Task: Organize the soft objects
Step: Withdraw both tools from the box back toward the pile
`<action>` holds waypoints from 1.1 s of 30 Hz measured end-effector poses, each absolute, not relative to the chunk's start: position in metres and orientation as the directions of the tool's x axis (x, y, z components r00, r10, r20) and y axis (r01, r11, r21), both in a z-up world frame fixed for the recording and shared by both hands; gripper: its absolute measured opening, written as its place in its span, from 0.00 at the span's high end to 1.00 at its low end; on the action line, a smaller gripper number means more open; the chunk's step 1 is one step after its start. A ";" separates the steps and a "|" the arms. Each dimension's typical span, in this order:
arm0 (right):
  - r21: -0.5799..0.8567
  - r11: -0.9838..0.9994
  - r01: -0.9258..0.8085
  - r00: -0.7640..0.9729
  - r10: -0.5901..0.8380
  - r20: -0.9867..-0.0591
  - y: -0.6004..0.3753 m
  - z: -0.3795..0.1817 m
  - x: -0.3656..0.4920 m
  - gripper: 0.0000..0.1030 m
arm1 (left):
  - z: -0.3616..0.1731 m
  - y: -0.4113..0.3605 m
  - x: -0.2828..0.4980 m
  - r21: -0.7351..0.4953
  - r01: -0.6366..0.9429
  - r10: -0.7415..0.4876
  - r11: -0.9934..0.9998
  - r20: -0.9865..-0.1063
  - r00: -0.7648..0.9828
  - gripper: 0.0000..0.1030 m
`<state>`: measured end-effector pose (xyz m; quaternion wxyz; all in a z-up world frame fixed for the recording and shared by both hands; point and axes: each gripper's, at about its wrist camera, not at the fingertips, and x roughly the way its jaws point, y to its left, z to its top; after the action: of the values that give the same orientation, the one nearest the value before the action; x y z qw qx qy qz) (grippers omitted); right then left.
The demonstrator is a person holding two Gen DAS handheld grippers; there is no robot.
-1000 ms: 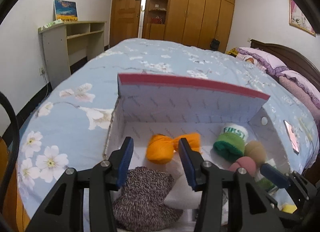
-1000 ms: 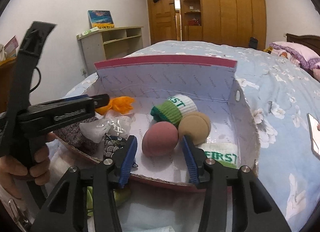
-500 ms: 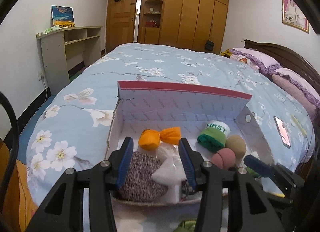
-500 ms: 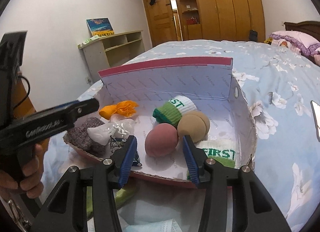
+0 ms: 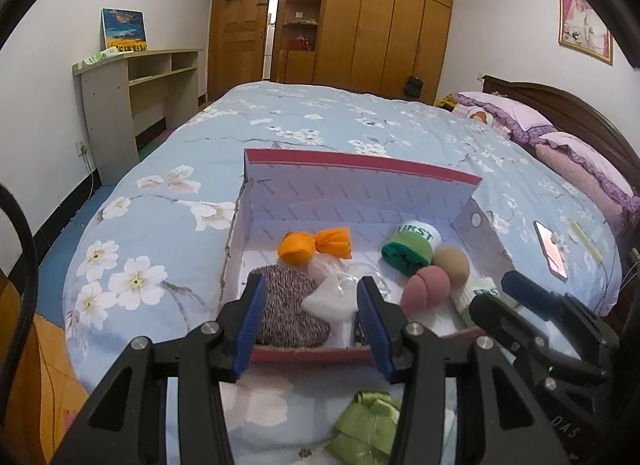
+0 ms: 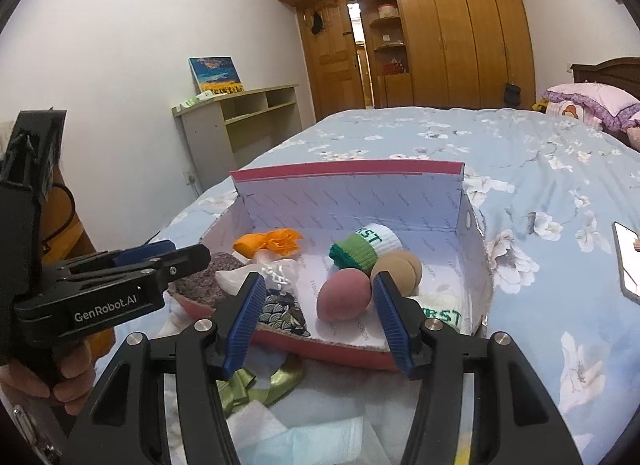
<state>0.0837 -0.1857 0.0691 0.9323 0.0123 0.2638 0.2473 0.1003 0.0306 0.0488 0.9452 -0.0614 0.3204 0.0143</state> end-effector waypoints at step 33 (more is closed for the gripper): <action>0.034 0.921 -0.389 0.723 0.328 -0.609 -0.250 0.066 0.023 0.44 | 0.003 0.012 0.055 -0.202 0.056 -0.187 0.978 -0.718 0.671 0.52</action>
<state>0.0229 -0.2497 0.0664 0.9268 -0.0479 0.3184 0.1933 0.0547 0.0123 0.0030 0.9103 -0.0819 0.4003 -0.0665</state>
